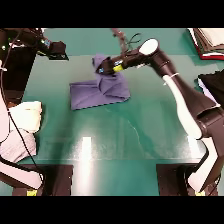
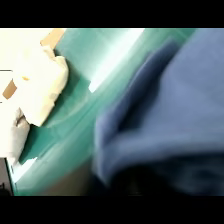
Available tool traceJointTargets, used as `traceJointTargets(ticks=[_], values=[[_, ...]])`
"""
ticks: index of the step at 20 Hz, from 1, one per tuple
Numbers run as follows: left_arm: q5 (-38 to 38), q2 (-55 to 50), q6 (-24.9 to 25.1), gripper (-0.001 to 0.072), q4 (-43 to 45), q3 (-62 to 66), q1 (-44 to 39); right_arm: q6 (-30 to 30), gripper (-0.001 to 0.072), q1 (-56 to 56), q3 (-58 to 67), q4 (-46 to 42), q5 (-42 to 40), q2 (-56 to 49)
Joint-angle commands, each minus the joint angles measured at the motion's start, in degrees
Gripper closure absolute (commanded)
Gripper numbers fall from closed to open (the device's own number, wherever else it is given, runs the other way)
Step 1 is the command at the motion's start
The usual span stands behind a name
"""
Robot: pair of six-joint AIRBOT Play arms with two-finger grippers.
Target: Fold the shirts.
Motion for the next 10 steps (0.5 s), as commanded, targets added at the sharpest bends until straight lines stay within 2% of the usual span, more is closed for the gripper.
traceJointTargets(ticks=[1, 5, 9, 10], values=[[-1.49, 1.03, 0.11, 0.0682, 0.55, -0.17, 0.83, -5.27, 0.0322, 6.49, 2.34, 1.03, -6.93, -4.31], [-2.19, 1.03, 0.13, 0.0682, 0.04, -0.17, 0.83, -5.35, 0.0321, 6.82, -0.42, -0.90, -10.38, -1.92], [-2.05, 1.03, 0.15, 0.0682, 0.02, -0.17, 0.83, -3.08, 0.0317, -1.95, -3.96, -11.58, -1.60, 3.06], [-2.03, 1.03, 0.15, 0.0682, 0.02, -0.17, 0.83, -1.33, 0.0158, -5.25, -4.68, -11.65, 0.94, 3.56]])
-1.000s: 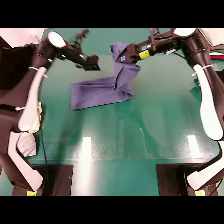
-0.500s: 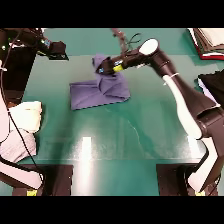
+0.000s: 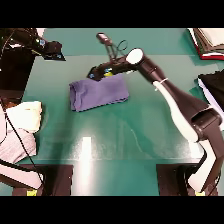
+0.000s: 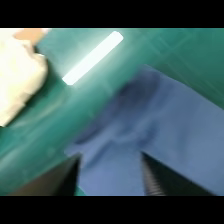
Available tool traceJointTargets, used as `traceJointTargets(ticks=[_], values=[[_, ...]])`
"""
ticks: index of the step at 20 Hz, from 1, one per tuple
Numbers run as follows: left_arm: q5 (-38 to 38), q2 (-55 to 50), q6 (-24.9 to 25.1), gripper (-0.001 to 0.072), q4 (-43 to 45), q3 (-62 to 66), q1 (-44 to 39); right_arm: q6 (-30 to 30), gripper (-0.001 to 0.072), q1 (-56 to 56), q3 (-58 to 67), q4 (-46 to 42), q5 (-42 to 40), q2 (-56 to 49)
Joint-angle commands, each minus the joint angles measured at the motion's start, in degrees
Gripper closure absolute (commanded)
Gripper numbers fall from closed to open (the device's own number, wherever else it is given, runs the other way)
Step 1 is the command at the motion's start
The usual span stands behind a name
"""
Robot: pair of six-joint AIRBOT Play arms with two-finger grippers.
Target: Fold the shirts.
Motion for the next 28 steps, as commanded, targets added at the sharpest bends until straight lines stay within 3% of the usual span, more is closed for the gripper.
traceJointTargets(ticks=[1, 4, 7, 12, 20, 21, 22, 24, 25, 26, 28], values=[[0.11, 0.04, 0.00, 0.0682, -0.02, -0.04, 0.00, 5.07, -0.0005, -8.90, -2.51, -4.70, 8.11, 2.27], [0.85, 0.04, -0.02, 0.0682, -0.17, -1.60, 0.00, 11.15, 0.0001, -17.94, -6.75, -4.22, 13.35, 2.21], [0.96, -0.02, 0.00, 0.0682, -1.16, -3.34, -0.04, 11.50, 0.0020, -21.81, -11.72, -2.78, 14.51, 0.79], [0.31, 0.04, 0.02, 0.0682, -1.36, -3.32, -0.07, 11.54, 0.0020, -20.68, -12.26, 8.48, 15.34, -7.32], [0.26, 0.04, 1.14, 0.0682, -1.53, -3.32, -0.07, 11.41, 0.0036, -14.91, -12.26, 12.20, 9.79, -10.54], [0.24, 0.04, 1.11, 0.0682, -1.57, -3.32, -0.04, 11.30, 0.0087, -14.27, -12.26, 12.17, 9.29, -10.54], [0.22, 0.04, 1.11, 0.0682, -1.73, -3.32, -0.04, 11.21, 0.0186, -13.77, -12.26, 12.26, 8.57, -10.51], [0.11, 0.04, 1.14, 0.0682, -2.21, -3.32, -0.04, 10.05, 0.0427, -13.18, -12.24, 12.37, 7.34, -10.45], [-0.20, 0.04, 1.14, 0.0682, -2.40, -3.32, -0.04, 9.09, 0.0588, -13.18, -12.26, 12.35, 7.08, -10.21], [-0.59, 0.04, 1.14, 0.0682, -2.43, -3.32, -0.04, 7.93, 0.0692, -13.40, -12.26, 12.33, 7.10, -9.68], [-1.11, 0.04, 1.11, 0.0682, -2.64, -3.32, -0.04, 7.10, 0.0693, -15.19, -12.26, 12.13, 7.48, -7.34]])
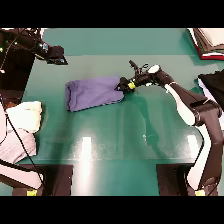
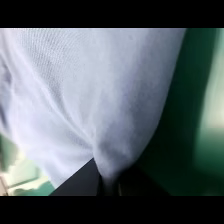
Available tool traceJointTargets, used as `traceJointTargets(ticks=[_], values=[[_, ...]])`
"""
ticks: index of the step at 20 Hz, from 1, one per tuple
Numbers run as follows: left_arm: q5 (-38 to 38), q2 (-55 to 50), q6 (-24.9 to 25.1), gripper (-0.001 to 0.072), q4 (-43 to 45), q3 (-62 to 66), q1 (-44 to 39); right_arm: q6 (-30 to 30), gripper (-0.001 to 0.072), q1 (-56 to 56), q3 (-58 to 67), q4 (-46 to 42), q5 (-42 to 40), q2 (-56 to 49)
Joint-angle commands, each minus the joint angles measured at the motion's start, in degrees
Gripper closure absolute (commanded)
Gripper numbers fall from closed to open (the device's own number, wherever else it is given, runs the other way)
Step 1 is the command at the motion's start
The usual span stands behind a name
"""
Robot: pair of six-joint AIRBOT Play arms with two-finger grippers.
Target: Fold the shirts.
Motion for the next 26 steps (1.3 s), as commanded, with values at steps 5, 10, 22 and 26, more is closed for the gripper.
traceJointTargets(ticks=[5, 10, 22, 26], values=[[-2.34, 0.02, 0.00, 0.0682, -3.56, -0.02, -0.02, -1.70, 0.0695, -14.88, 0.11, -5.46, 4.04, 13.97], [-1.44, 0.02, -0.02, 0.0682, -12.22, -0.02, -0.02, -1.57, 0.0695, -33.88, 0.11, -10.88, 6.51, 24.48], [-0.55, 0.02, -0.04, 0.0682, -18.27, -0.04, -5.33, -10.19, 0.0695, -56.63, 0.96, -10.16, -7.93, 25.90], [0.87, 0.02, -0.07, 0.0682, -18.14, -0.04, -5.81, -15.54, 0.0695, -57.05, 8.13, -8.31, -7.50, 25.94]])
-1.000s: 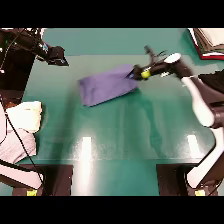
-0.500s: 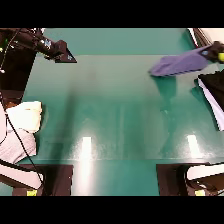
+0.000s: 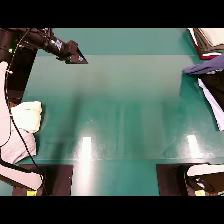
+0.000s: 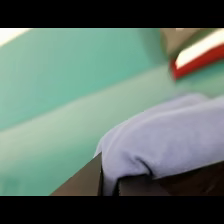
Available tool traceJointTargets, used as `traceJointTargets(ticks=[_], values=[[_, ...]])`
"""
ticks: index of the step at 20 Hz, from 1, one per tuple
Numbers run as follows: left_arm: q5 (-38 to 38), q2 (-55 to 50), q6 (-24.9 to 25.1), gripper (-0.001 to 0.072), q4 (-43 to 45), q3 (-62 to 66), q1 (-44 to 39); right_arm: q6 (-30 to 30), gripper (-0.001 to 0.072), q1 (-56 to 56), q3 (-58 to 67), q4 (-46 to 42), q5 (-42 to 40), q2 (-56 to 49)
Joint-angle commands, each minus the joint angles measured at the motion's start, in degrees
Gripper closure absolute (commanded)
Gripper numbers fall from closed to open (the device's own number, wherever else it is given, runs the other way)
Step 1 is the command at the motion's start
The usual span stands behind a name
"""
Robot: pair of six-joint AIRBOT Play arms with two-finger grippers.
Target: Fold the shirts.
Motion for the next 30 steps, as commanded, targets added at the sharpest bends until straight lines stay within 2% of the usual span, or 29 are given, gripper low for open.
traceJointTargets(ticks=[1, 4, 7, 14, 16, 19, 20, 21, 22, 26, 30], values=[[1.18, 0.02, -0.04, 0.0682, -0.13, -0.02, -0.61, -3.39, 0.0695, -0.92, 6.32, 0.98, -0.70, -0.04], [1.07, 0.02, -0.04, 0.0682, -0.17, -0.02, -0.61, -2.29, 0.0695, -0.90, 12.37, -3.15, 2.82, 0.07], [1.01, 0.02, -0.02, 0.0682, -0.17, -0.02, -0.61, 1.40, 0.0695, -0.92, 10.56, -8.90, 3.72, 3.19], [-0.48, 0.02, 0.24, 0.0682, -0.15, -0.02, -0.61, 12.02, 0.0693, -0.92, 0.96, -35.01, 8.17, 13.46], [-0.68, 0.02, 0.50, 0.0682, -0.13, 0.00, -0.61, 13.18, 0.0692, -0.92, -1.86, -41.40, 10.80, 15.45], [-1.73, 0.02, 0.50, 0.0681, -0.13, -0.02, -0.61, 18.69, 0.0685, -0.92, -6.93, -51.45, 14.97, 17.29], [-2.21, 0.02, 0.52, 0.0682, -0.13, -0.02, -0.61, 20.20, 0.0550, -0.92, -8.79, -54.31, 16.35, 17.64], [-2.54, 0.02, 0.52, 0.0682, -0.13, -0.02, -0.61, 20.48, 0.0319, -0.92, -10.49, -56.24, 17.59, 17.77], [-2.73, 0.02, 0.55, 0.0682, -0.13, -0.02, -0.61, 20.50, 0.0229, -1.05, -11.87, -57.31, 18.60, 17.84], [-3.23, 0.02, 0.48, 0.0682, -0.17, -0.02, -0.61, 24.63, 0.0231, -3.13, -13.97, -55.69, 21.62, 18.08], [-3.26, 0.02, 0.39, 0.0681, -0.20, -0.02, -0.61, 26.05, 0.0237, -1.55, -13.97, -39.12, 18.08, 20.52]])
